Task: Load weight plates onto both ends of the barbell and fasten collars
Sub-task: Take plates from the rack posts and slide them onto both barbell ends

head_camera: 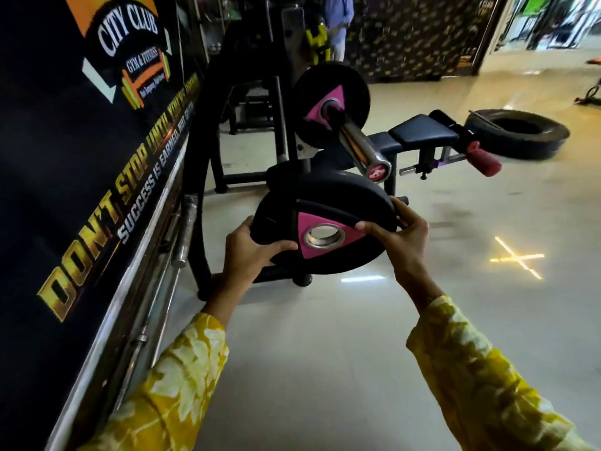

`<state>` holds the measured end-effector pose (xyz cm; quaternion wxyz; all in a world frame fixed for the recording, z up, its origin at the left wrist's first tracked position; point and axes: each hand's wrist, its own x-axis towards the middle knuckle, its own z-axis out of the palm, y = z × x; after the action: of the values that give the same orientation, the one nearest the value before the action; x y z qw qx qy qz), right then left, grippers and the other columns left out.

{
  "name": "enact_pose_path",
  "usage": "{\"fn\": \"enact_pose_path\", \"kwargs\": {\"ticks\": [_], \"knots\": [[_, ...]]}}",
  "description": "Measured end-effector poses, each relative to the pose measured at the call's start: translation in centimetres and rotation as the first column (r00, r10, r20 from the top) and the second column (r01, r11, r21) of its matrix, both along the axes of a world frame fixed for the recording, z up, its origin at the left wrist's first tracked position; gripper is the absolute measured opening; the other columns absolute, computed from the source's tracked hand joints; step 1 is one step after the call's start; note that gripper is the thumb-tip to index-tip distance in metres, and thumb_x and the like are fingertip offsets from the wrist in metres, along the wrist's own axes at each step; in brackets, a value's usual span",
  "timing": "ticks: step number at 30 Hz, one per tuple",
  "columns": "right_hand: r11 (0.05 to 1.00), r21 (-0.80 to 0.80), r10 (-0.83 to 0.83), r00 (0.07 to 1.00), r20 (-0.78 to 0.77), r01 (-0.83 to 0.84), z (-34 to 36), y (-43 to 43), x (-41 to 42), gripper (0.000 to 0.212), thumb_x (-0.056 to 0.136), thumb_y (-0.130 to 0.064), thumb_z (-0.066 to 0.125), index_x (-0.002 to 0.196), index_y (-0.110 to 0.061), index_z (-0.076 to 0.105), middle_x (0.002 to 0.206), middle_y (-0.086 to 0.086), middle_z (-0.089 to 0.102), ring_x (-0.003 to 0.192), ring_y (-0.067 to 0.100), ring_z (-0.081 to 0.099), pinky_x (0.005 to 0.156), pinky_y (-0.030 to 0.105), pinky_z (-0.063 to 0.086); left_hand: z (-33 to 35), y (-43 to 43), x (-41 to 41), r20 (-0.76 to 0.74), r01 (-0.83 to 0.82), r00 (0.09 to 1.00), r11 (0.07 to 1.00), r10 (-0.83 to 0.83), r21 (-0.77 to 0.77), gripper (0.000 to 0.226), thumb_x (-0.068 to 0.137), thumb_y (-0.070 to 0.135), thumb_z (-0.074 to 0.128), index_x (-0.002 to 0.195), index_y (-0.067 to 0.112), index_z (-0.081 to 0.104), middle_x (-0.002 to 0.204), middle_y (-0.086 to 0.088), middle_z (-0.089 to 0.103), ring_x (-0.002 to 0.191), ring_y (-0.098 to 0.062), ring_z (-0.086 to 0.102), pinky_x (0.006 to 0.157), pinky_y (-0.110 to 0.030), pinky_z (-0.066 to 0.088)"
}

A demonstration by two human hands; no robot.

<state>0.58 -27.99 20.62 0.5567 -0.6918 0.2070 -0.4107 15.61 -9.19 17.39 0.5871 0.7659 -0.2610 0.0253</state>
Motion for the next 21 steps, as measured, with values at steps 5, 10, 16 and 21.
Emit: {"fn": "enact_pose_path", "kwargs": {"ticks": [5,10,16,21], "knots": [[0.999,-0.019,0.028,0.998,0.057,-0.027,3.4,-5.8,-1.2,0.054,0.054,-0.016,0.085,0.105,-0.015,0.065,0.097,0.005,0.068,0.092,0.016,0.065,0.077,0.036,0.056,3.0,-6.1,-0.7,0.073,0.063,0.996,0.997,-0.06,-0.049,0.067,0.051,0.037,0.088,0.108,0.014,0.062,0.093,0.011,0.066,0.093,-0.008,0.064,0.079,-0.02,0.052],[0.997,-0.029,0.077,0.993,0.088,-0.074,5.3,-11.2,-0.3,0.051,0.057,-0.015,0.085,0.103,-0.018,0.065,0.095,0.004,0.068,0.088,0.013,0.066,0.072,0.03,0.055,5.2,-11.2,-0.7,0.147,0.068,0.988,0.995,-0.056,-0.074,0.064,0.052,0.043,0.086,0.106,0.019,0.062,0.092,0.02,0.064,0.089,0.008,0.062,0.077,-0.014,0.05],[0.985,-0.02,0.171,0.982,0.079,-0.17,4.9,-14.8,1.9,0.052,0.05,-0.038,0.084,0.098,-0.026,0.067,0.099,0.007,0.069,0.093,0.024,0.067,0.08,0.047,0.056,4.9,-13.4,0.3,0.178,-0.045,0.982,0.997,0.056,-0.067,0.068,0.049,0.054,0.084,0.101,0.015,0.064,0.09,0.018,0.065,0.087,0.01,0.062,0.074,-0.015,0.051],[0.98,-0.084,0.186,0.981,0.057,-0.181,4.5,-16.0,3.8,0.059,0.053,-0.038,0.082,0.106,-0.017,0.064,0.097,-0.002,0.067,0.094,0.014,0.063,0.08,0.044,0.056,4.8,-14.2,1.2,0.204,-0.084,0.974,0.994,0.096,-0.069,0.07,0.049,0.055,0.081,0.106,0.018,0.063,0.094,0.02,0.063,0.095,-0.001,0.063,0.08,-0.016,0.051]]}}
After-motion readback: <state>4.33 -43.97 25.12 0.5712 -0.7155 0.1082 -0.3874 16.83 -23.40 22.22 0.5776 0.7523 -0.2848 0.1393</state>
